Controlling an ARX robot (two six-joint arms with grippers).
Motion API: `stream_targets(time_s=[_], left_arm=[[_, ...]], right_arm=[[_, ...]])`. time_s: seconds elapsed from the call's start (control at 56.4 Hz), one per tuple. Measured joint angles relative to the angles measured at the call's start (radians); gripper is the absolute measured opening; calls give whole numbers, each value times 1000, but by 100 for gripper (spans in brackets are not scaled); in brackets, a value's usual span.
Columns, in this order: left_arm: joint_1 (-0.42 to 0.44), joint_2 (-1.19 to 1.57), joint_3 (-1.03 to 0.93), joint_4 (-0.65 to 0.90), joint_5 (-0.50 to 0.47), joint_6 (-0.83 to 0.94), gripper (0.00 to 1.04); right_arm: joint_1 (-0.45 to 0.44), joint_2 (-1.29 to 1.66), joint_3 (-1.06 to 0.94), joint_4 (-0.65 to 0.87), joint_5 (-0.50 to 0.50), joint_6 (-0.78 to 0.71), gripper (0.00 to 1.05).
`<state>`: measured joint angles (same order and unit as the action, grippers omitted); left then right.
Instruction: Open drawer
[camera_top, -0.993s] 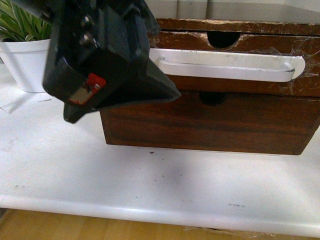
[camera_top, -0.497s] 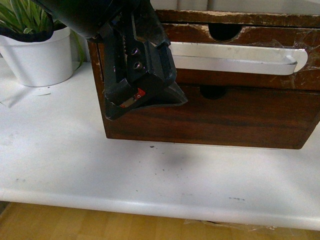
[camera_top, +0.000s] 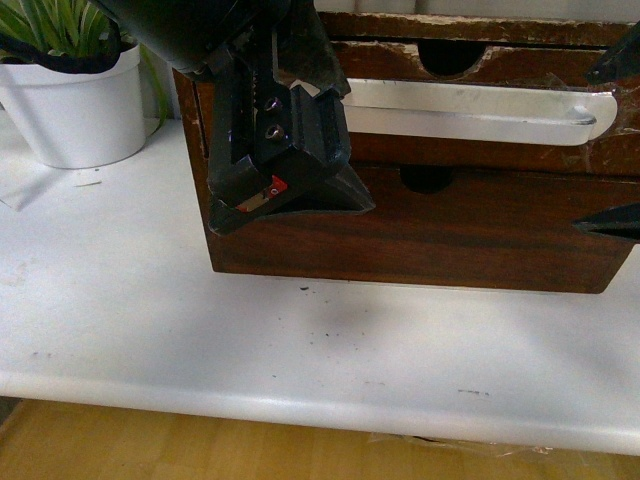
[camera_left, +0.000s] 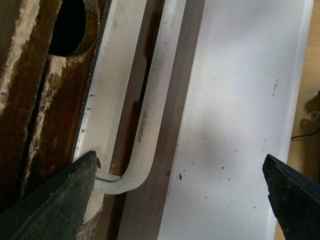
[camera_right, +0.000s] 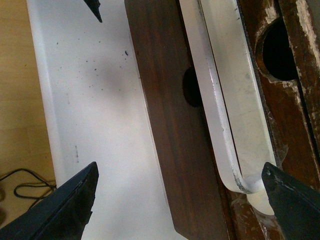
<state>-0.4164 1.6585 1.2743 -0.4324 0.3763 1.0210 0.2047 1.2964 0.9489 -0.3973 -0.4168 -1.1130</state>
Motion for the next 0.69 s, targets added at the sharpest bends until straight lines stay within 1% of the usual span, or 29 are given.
stream_targets(time_s=[0.071,0.284,0.479,0.692], left_arm=[[-5,6,5,-13,-11,12,98],[-29,26,8,2,-8,11,98],[-38,46,18,24,-14,-2,98],[-40,48,19,20,-15,-2,98]], right_arm=[[7,23,21,-1,32,-1,96],[29,77,34,13,56,3,96],[34,109,34,44,65,12,96],[36,147,35,44,67,18,96]])
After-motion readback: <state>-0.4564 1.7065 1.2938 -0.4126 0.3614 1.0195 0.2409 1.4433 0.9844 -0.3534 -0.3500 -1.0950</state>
